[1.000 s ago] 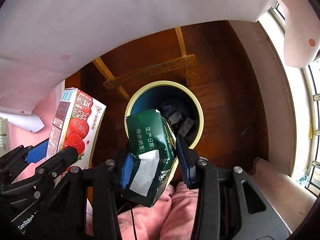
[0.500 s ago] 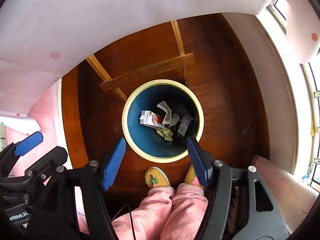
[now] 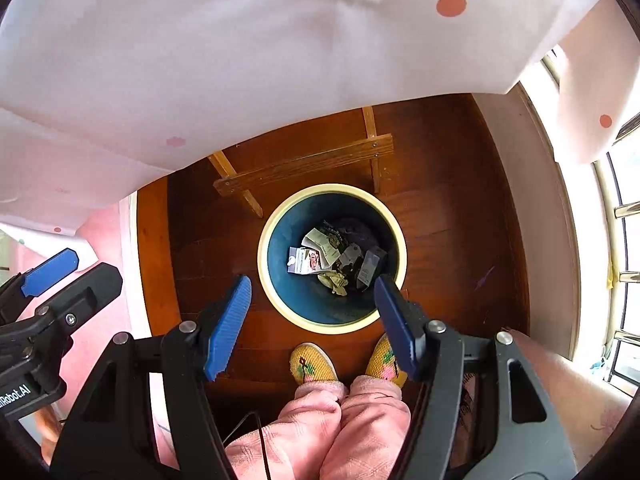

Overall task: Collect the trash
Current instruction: 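Open both tools to drop the carton and tissue box into the bin, then raise both tools from the bin back toward the table, then grasp the red packet with the left tool while the right tool grasps the orange-gold snack bag, then carry the red packet and orange-gold bag toward the bin with both tools, then open both tools over the bin to drop the red packet and bag, then raise both tools from the bin back toward the table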

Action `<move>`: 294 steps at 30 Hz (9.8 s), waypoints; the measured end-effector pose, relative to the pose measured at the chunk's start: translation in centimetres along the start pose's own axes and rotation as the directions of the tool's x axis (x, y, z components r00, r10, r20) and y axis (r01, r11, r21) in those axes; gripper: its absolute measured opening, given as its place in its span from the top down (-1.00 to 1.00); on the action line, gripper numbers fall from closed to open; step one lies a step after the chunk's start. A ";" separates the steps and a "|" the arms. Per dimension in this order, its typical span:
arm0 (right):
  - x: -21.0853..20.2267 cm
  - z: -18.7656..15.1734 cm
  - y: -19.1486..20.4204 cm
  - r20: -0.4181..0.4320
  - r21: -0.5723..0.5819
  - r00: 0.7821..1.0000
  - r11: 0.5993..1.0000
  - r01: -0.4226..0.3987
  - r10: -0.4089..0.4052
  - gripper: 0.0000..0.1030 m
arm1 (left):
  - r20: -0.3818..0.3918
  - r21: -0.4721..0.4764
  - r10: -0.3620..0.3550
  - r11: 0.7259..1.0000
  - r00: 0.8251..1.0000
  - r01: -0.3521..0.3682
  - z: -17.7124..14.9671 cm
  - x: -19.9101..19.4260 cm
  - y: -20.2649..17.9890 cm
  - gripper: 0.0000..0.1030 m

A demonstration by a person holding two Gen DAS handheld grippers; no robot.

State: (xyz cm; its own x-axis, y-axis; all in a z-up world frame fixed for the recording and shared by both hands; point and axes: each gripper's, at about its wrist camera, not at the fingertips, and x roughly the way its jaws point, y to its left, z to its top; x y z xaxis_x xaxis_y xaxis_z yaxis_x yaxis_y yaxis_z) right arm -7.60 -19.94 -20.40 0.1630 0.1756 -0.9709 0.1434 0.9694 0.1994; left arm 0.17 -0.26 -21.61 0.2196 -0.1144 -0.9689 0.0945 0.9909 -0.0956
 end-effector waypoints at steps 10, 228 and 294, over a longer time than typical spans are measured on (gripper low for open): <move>-3.3 0.6 1.6 0.023 -0.028 1.000 0.999 -0.015 0.016 -0.19 | 0.014 -0.021 0.001 1.000 1.000 0.000 1.0 -2.9 0.4 -0.69; 15.5 0.9 -5.4 -0.045 0.093 0.993 0.991 -0.100 0.105 0.03 | -0.044 0.003 -0.002 1.000 0.999 0.002 -2.7 14.8 0.2 -0.53; -30.3 44.8 4.3 0.449 -0.229 0.879 0.972 -0.058 0.158 -0.05 | 0.284 -0.138 0.088 0.989 0.955 -0.050 42.9 -24.9 1.1 -0.53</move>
State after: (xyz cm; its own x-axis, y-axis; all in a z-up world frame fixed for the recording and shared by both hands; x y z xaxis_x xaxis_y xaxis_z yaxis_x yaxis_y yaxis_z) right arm 31.77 -28.79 15.84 0.6043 0.2305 -0.7627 -0.0935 0.9711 0.2194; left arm 36.48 0.70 12.25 0.4941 -0.0418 -0.8684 -0.0518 0.9956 -0.0775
